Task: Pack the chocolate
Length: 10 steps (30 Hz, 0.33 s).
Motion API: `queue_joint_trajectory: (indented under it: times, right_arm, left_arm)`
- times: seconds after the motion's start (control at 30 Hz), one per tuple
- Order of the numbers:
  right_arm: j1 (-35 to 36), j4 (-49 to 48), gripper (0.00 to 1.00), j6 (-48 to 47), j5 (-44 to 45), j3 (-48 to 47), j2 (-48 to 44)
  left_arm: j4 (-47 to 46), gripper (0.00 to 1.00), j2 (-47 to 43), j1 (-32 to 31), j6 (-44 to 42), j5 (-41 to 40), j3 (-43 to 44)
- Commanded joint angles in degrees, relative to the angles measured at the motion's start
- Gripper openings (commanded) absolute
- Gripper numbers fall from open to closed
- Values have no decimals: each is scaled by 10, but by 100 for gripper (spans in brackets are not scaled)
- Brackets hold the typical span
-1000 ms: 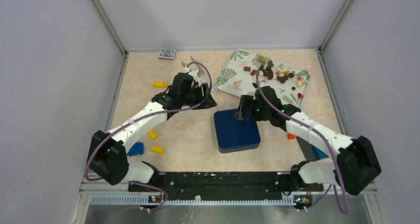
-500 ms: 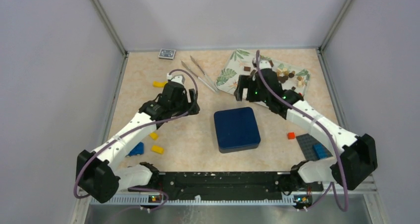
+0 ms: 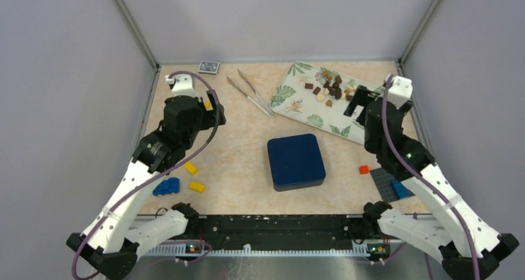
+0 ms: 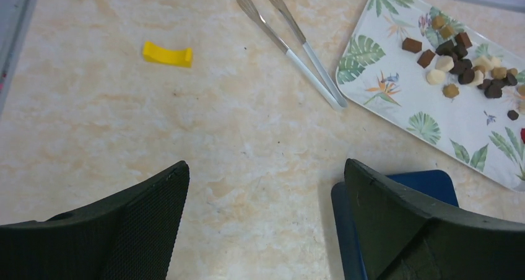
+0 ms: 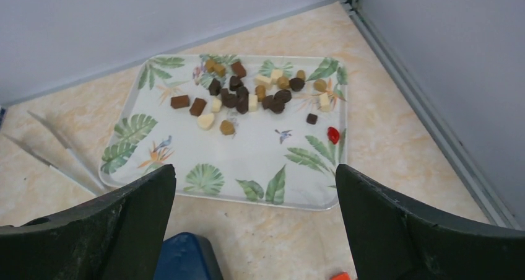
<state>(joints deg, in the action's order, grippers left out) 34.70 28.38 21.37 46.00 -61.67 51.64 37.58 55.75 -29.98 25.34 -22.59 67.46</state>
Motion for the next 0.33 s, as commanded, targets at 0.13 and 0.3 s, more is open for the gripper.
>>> queue_joint_trajectory:
  times: [0.13, 0.3]
  right_arm:
    - [-2, -2, 97, -7, 76, 40, -61]
    - [-2, 5, 97, -4, 72, 42, -51]
  left_arm:
    - [-69, 99, -92, 1, -40, -60, -50]
    - [-67, 99, -99, 1, -33, -68, -54]
